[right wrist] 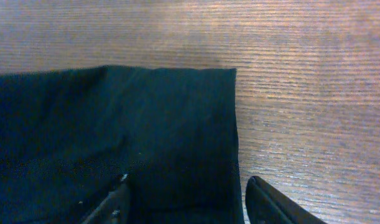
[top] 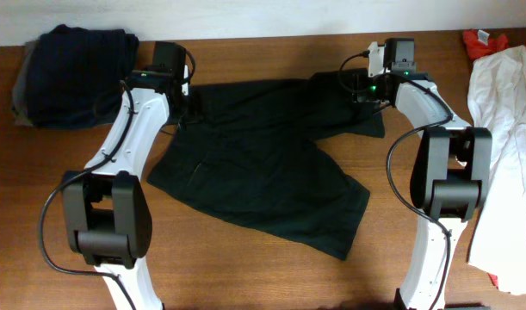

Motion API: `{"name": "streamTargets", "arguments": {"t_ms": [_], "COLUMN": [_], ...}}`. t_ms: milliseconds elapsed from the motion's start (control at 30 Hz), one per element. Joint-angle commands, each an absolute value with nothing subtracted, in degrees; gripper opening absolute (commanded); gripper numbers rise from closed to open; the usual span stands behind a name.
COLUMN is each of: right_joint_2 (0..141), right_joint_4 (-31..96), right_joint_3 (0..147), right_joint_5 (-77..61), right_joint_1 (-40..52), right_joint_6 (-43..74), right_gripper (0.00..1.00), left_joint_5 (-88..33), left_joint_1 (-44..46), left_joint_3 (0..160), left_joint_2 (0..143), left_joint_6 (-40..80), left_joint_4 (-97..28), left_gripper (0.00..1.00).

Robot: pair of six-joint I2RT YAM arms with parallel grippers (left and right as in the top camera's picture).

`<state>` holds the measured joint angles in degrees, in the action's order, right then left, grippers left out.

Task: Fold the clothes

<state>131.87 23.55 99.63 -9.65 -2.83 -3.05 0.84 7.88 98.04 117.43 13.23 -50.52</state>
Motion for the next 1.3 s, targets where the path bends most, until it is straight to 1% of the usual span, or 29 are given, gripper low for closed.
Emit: {"name": "streamTargets", "arguments": {"t_ms": [0, 33, 133, 167, 300, 400, 467, 567, 600, 700, 767, 833, 900, 1000, 1133, 1167, 1233, 1267], "right_joint_2": [131.79, 131.79, 131.79, 131.76, 131.74, 131.72, 131.72, 131.74, 131.72, 131.74, 131.74, 131.72, 131.74, 131.72, 131.17, 130.89, 129.97, 129.05], "right_joint_4": [23.31, 23.46, 24.25, 24.67, 26.26, 27.55, 28.62, 29.67, 29.85, 30.02, 30.24, 30.48, 31.18, 32.69, 34.13, 34.22, 34.83, 35.22], "right_joint_3": [100.55, 100.55, 100.57, 100.57, 100.57, 100.57, 100.57, 100.57, 100.57, 100.57, 100.57, 100.57, 100.57, 100.57, 100.6, 100.6, 100.6, 100.6], "right_joint_5": [-9.89, -9.82, -9.82, -9.85, -9.82, -9.69, -9.69, -9.67, -9.67, -9.67, -9.67, -9.67, -9.56, -7.31, -5.02, -4.89, -4.89, -4.89], "right_joint_1": [-2.63, -2.63, -2.63, -2.63, -2.63, -2.63, -2.63, -2.66, -2.66, -2.66, -2.63, -2.63, -2.66, -2.66, -2.7, -2.7, -2.7, -2.7], "right_joint_6": [-2.61, -2.52, -2.52, -2.5, -2.52, -2.55, -2.57, -2.57, -2.57, -2.57, -2.57, -2.57, -2.57, -2.57, -2.57, -2.55, -2.55, -2.55], "right_gripper": [0.5, 0.44, 0.23, 0.18, 0.17, 0.16, 0.17, 0.15, 0.15, 0.15, 0.15, 0.15, 0.13, 0.11, 0.11, 0.11, 0.04, 0.04], "left_joint_5": [1.52, 1.52, 1.52, 1.5, 1.02, -1.48, -2.04, -9.28, -9.69, -8.71, -8.58, -8.6, -8.58, -8.58, -8.58, -8.58, -8.58, -8.58], "left_joint_1": [7.66, 7.66, 7.66, 7.66, 7.31, 7.07, 6.55, 5.04, 4.78, 4.71, 4.99, 5.08, 5.08, 5.08, 5.08, 5.08, 5.08, 5.08], "left_joint_3": [97.54, 97.54, 97.54, 97.51, 97.51, 97.51, 97.54, 97.54, 97.54, 97.58, 97.6, 97.6, 97.6, 97.6, 97.67, 97.76, 97.78, 97.78], "left_joint_2": [116.99, 116.99, 117.01, 117.12, 118.52, 120.88, 123.11, 126.23, 126.69, 126.72, 126.67, 126.67, 126.67, 126.61, 125.84, 125.8, 125.75, 125.75], "left_joint_6": [13.17, 13.19, 13.17, 13.17, 13.08, 9.39, 9.23, 6.7, 6.68, 6.48, 6.48, 6.48, 6.48, 6.48, 6.48, 6.46, 6.46, 6.48], "left_joint_4": [-50.68, -50.74, -51.07, -51.09, -51.35, -50.13, -48.4, -46.11, -45.78, -45.28, -44.73, -44.36, -44.03, -44.01, -44.12, -44.14, -44.21, -44.38], "left_gripper": [0.99, 0.99, 0.99, 0.99, 0.99, 0.99, 0.99, 0.99, 0.99, 0.94, 0.89, 0.76, 0.6, 0.59, 0.54, 0.46, 0.28, 0.26]}}
